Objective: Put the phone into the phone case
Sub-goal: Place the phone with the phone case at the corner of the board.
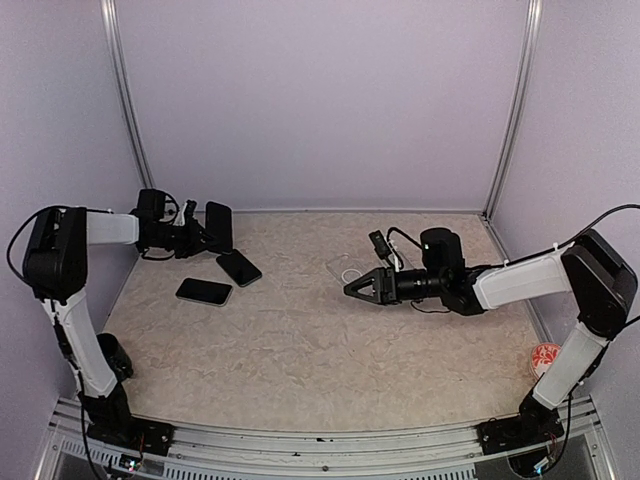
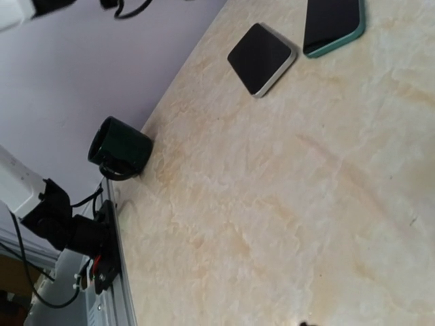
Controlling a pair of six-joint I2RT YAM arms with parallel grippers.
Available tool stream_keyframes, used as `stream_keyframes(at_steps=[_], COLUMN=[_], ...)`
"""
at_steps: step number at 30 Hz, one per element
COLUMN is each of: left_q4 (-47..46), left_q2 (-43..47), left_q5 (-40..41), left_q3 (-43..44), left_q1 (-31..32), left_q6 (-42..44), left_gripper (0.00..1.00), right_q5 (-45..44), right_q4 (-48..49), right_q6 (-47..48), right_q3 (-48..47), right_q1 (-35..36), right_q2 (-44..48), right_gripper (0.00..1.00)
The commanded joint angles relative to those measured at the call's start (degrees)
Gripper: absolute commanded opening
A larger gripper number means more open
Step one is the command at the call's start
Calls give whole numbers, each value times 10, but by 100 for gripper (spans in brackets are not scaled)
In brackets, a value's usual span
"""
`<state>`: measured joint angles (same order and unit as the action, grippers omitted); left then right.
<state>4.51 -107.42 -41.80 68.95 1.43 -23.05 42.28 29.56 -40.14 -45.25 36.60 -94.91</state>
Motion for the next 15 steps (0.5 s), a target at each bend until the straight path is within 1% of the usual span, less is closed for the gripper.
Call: stream_keyframes(at_steps=[1,3,7,13,15], left_q4=[127,148,157,239,250], left_q2=[-46,-67,-82,-132,-144], left_q5=[-17,-19,-19,-2,5], left_q3=[67,82,96,164,177], left_q1=[-36,-55,-81,-88,-89], left_q6=[97,113,118,161,169], left_gripper=[4,4,4,5,6], right_q5=[19,22,24,30,30], right_q4=[39,46,48,62,65], right_q6=[-7,-8,-5,-12,-13], right_q3=[19,26,36,45,47], right_q1=[-1,-2,-1,-1,0], right_q2=[19,22,27,20,18], right_gripper=[49,49,49,49,49])
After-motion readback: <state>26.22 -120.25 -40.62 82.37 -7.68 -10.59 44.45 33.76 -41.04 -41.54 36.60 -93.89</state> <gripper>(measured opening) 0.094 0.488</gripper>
